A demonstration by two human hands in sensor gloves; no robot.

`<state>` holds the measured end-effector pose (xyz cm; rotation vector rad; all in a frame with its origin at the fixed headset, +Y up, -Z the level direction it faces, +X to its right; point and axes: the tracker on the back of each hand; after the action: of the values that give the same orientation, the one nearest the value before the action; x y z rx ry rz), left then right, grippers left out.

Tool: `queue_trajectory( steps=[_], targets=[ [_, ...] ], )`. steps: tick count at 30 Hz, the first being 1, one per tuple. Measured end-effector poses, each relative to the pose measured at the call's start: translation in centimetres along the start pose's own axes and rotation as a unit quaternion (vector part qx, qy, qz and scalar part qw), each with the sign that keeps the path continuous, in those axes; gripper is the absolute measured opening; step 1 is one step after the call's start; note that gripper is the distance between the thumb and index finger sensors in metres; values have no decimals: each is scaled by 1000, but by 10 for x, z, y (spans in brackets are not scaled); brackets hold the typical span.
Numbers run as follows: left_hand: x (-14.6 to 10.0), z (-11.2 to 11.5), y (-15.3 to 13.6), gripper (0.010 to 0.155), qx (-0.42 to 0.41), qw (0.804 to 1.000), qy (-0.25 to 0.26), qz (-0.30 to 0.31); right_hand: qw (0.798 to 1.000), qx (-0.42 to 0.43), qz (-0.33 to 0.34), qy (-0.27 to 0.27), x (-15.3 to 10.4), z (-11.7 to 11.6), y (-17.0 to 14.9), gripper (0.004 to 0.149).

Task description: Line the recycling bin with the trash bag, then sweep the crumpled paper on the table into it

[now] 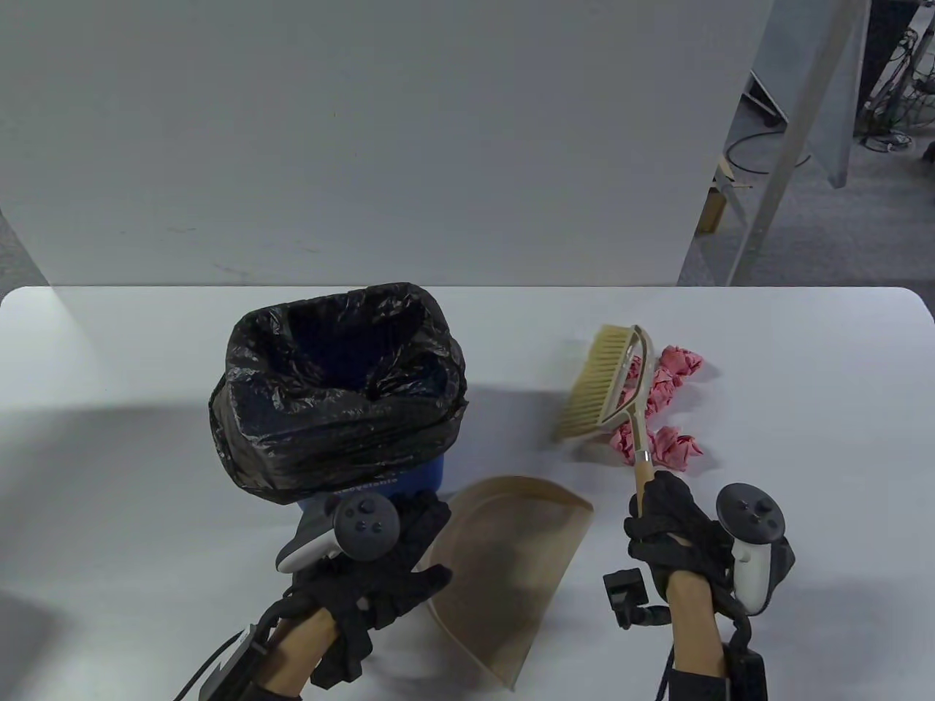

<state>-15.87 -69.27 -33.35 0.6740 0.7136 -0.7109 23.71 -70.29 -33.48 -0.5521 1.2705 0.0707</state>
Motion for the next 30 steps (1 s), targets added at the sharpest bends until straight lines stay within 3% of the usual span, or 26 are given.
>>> queue_trajectory(
  steps=[4, 7, 14, 23, 27, 30],
  targets=[
    [3, 0, -4, 89, 6, 999, -26, -25, 1000, -12, 20, -19, -4, 1, 4, 58],
    [6, -2, -7, 94, 61, 995, -47, -59, 998, 1, 51, -20, -8, 2, 9, 58],
    [9, -2, -12, 89, 87, 992, -44, -83, 993, 31, 114, -29, -15, 3, 18, 58],
    [11, 0, -19, 80, -60, 995, -73, -9, 984, 21, 175, -33, -18, 5, 24, 63],
    [9, 4, -9, 82, -95, 994, -49, 11, 976, -13, 203, -75, -26, 11, 32, 64],
    [13, 14, 3, 85, -125, 991, -40, 26, 963, -100, 209, -140, -34, 18, 36, 64]
  ],
)
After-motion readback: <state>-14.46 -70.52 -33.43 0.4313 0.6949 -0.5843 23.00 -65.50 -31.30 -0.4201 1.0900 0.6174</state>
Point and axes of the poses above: the tracker on the back of each hand, its own y axis roughly to the thumb side, its own x axis roughly from the wrist to the fingertips, z = x × y, and after that the axes turned 6 degrees about -x, right-handed
